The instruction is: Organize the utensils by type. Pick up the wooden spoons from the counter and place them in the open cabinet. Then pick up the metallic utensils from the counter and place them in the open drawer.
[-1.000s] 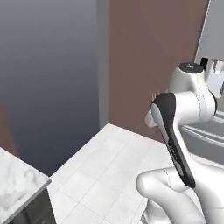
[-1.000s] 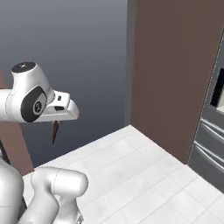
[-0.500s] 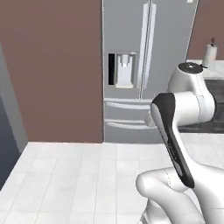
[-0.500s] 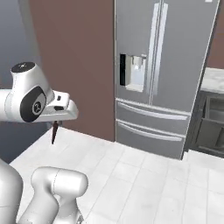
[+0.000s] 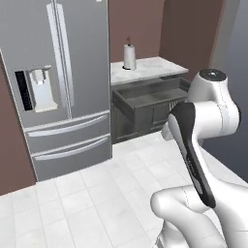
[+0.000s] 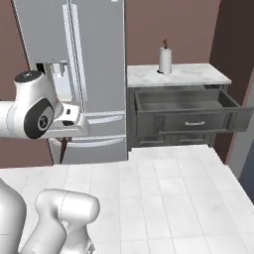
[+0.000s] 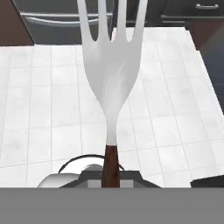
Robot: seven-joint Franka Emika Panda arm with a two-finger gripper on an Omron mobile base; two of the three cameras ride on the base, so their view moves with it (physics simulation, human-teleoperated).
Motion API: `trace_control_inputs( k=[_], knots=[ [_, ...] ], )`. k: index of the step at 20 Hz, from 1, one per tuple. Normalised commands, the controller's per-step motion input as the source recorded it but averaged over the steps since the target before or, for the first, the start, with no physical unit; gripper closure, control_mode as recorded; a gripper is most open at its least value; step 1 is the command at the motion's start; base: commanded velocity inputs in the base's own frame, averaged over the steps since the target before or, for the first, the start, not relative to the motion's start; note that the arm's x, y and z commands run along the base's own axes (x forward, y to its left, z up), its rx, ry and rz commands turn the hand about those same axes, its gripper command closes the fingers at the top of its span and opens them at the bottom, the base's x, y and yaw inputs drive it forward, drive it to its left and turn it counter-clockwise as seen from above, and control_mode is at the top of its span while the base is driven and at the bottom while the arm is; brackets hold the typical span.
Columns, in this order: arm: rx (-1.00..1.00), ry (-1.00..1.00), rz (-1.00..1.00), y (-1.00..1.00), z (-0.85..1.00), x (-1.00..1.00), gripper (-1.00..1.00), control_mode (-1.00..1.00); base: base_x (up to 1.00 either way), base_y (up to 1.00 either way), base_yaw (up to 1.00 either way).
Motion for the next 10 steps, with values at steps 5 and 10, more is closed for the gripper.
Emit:
trace_control_inputs(
  k=[5, 10],
  knots=[
    [0.00, 0.00, 0.00, 0.00, 0.00, 0.00, 1.00, 1.00, 0.04, 0.00, -0.19],
    [0.00, 0.00, 0.00, 0.00, 0.00, 0.00, 1.00, 1.00, 0.19, 0.08, -0.10]
  ],
)
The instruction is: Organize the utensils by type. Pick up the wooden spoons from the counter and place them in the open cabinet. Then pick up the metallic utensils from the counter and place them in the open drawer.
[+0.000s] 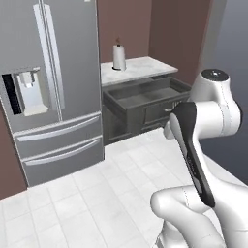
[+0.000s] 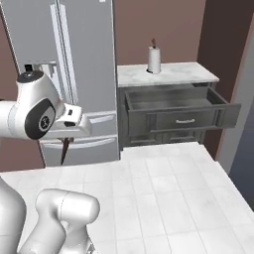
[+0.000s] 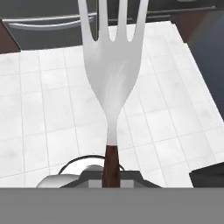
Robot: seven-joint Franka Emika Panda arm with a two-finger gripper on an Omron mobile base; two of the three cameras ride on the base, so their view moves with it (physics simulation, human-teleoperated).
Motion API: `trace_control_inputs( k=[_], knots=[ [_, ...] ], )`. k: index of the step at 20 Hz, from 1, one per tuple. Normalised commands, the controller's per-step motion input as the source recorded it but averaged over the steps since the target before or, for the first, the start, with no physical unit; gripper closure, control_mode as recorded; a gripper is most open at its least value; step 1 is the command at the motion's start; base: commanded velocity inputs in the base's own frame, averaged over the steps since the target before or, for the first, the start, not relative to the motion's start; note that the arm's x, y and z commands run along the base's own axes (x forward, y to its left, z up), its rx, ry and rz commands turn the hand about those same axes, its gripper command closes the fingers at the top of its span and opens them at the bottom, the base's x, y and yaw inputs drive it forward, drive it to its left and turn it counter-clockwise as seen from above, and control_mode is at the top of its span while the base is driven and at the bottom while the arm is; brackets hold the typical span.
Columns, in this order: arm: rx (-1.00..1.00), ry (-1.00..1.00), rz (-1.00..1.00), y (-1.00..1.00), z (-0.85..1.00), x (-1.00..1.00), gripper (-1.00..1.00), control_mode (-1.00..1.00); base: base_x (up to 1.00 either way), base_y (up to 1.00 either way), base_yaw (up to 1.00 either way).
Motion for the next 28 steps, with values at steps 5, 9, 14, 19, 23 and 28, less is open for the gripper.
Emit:
trace_control_inputs(
  k=[5, 9, 14, 19, 23, 28],
  knots=[
    [0.00, 0.00, 0.00, 0.00, 0.00, 0.00, 1.00, 1.00, 0.58, 0.13, -0.08],
    [0.00, 0.00, 0.00, 0.00, 0.00, 0.00, 1.00, 1.00, 0.61, 0.36, -0.16],
    [0.00, 0.00, 0.00, 0.00, 0.00, 0.00, 1.00, 1.00, 0.57, 0.32, -0.18],
    [0.00, 0.00, 0.00, 0.00, 0.00, 0.00, 1.00, 1.00, 0.51, 0.25, -0.19],
    [0.00, 0.00, 0.00, 0.00, 0.00, 0.00, 1.00, 1.00, 0.29, 0.29, -0.25],
    [0.00, 0.00, 0.00, 0.00, 0.00, 0.00, 1.00, 1.00, 0.30, 0.36, -0.26]
  ],
)
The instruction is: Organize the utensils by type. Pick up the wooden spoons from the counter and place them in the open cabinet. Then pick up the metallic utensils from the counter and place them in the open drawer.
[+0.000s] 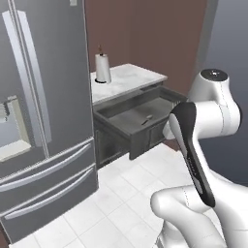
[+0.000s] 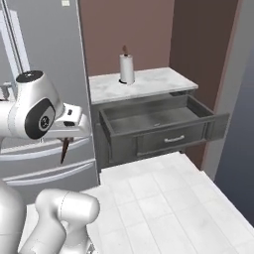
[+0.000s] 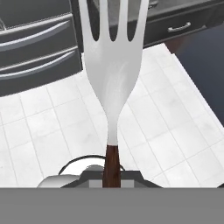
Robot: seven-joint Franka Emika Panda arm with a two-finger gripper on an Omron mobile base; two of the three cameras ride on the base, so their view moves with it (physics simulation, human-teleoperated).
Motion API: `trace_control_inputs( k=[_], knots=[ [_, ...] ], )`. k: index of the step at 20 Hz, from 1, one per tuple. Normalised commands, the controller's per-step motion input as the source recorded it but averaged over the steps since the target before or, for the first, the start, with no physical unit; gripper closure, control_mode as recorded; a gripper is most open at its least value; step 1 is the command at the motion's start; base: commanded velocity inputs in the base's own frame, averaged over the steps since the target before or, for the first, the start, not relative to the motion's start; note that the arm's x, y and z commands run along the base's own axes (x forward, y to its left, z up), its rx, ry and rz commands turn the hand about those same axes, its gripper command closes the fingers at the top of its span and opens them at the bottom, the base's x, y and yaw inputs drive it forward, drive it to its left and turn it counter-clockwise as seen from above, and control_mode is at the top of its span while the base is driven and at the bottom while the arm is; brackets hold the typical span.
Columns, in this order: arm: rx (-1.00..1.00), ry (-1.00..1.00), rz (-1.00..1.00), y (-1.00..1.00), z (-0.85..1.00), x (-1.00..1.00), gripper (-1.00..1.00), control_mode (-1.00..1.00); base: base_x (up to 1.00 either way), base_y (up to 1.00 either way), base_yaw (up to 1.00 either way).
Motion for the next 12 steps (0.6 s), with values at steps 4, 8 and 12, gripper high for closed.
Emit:
trace_control_inputs(
  k=[4, 8, 12],
  knots=[
    [0.00, 0.00, 0.00, 0.00, 0.00, 0.00, 1.00, 1.00, 0.31, 0.34, -0.23],
    [0.00, 0.00, 0.00, 0.00, 0.00, 0.00, 1.00, 1.00, 0.28, 0.42, -0.23],
    [0.00, 0.00, 0.00, 0.00, 0.00, 0.00, 1.00, 1.00, 0.29, 0.39, -0.21]
  ],
)
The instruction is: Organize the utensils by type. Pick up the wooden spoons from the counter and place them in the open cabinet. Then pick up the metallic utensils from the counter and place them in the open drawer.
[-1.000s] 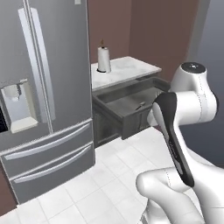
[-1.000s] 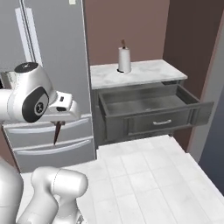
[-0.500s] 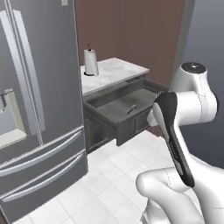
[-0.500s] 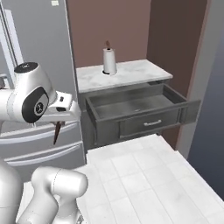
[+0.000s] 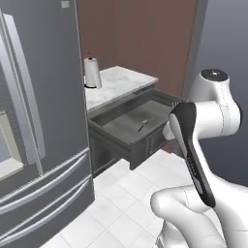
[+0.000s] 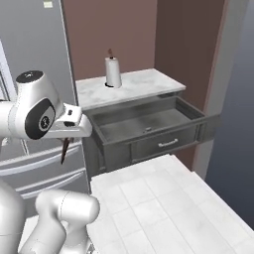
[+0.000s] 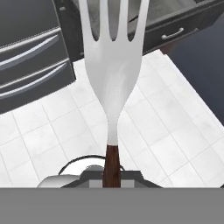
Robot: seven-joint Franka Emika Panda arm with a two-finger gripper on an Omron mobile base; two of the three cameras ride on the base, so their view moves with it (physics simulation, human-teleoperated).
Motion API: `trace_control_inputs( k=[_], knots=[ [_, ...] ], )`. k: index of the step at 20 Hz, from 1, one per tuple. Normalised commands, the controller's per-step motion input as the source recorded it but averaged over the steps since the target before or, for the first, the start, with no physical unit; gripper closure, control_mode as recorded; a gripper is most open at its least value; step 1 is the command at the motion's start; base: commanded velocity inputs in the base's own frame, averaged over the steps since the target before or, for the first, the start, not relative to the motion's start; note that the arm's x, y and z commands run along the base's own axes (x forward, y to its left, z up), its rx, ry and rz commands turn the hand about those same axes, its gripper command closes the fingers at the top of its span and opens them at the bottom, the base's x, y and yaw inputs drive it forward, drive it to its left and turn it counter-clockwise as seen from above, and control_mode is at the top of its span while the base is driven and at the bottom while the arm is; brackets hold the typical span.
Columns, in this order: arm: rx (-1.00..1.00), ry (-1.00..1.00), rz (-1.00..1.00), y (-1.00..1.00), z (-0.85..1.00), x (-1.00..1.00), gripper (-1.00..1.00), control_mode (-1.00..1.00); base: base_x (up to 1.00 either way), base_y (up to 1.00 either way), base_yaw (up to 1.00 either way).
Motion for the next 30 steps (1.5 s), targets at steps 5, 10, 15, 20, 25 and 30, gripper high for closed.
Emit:
trace_control_inputs(
  k=[5, 10, 15, 20, 25, 30],
  knots=[
    [0.00, 0.00, 0.00, 0.00, 0.00, 0.00, 1.00, 1.00, 0.26, 0.39, -0.20],
    [0.00, 0.00, 0.00, 0.00, 0.00, 0.00, 1.00, 1.00, 0.16, 0.41, -0.21],
    [0.00, 0.00, 0.00, 0.00, 0.00, 0.00, 1.00, 1.00, 0.14, 0.43, -0.21],
    [0.00, 0.00, 0.00, 0.00, 0.00, 0.00, 1.00, 1.00, 0.17, 0.51, -0.20],
    [0.00, 0.00, 0.00, 0.00, 0.00, 0.00, 1.00, 1.00, 0.10, 0.55, -0.20],
    [0.00, 0.00, 0.00, 0.00, 0.00, 0.00, 1.00, 1.00, 0.08, 0.47, -0.19]
  ],
)
